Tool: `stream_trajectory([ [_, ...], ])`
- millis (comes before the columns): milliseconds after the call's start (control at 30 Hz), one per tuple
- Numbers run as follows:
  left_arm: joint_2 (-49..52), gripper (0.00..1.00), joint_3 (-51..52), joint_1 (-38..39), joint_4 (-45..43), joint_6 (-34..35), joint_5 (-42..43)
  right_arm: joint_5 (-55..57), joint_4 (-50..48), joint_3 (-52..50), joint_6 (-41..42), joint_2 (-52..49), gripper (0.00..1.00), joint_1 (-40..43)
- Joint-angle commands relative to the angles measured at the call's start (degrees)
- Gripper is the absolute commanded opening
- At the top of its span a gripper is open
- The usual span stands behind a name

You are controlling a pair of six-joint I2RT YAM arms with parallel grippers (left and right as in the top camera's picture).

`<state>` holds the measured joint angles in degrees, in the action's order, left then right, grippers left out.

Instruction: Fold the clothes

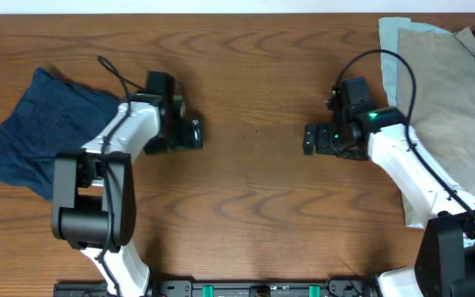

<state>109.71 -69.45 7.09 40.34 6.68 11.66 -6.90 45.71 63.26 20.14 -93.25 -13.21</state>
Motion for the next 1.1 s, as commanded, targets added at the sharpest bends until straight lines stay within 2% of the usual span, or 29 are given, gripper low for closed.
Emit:
stream_trajectory([
  [0, -1.5, 0.98, -2.2, 0.6, 9.5, 4.3, -0.5, -3.0, 4.1, 0.0, 0.3, 1.0, 0.99, 3.2],
  [200, -1.9, 0.98, -2.2, 0.7, 28.6, 8.0, -0.5, -3.0, 13.2, 0.0, -2.9, 1.0, 0.99, 6.4],
  [367, -3.6, 0.98, -0.9, 0.9, 35.9, 8.0, -0.6, -2.9, 17.1, -0.1, -3.5, 1.2, 0.99, 6.8],
  [500, -9.7, 0.98, 2.4, 2.0, 35.8, 8.0, -0.8, -2.9, 18.2, -1.1, -3.5, 3.1, 0.99, 6.8],
  [667, -23.0, 0.98, 7.4, 5.1, 32.5, 8.3, -0.9, -2.0, 16.8, -4.8, -2.4, 10.4, 0.99, 6.8],
  [900, -48.7, 0.98, 14.8, 13.2, 22.2, 9.9, -6.9, -1.6, 7.4, -14.7, -2.4, 30.9, 0.99, 6.8],
  [1067, -65.9, 0.98, 18.9, 18.9, 14.5, 9.9, -17.6, 2.7, 2.6, -21.5, -2.4, 47.6, 0.99, 6.8],
])
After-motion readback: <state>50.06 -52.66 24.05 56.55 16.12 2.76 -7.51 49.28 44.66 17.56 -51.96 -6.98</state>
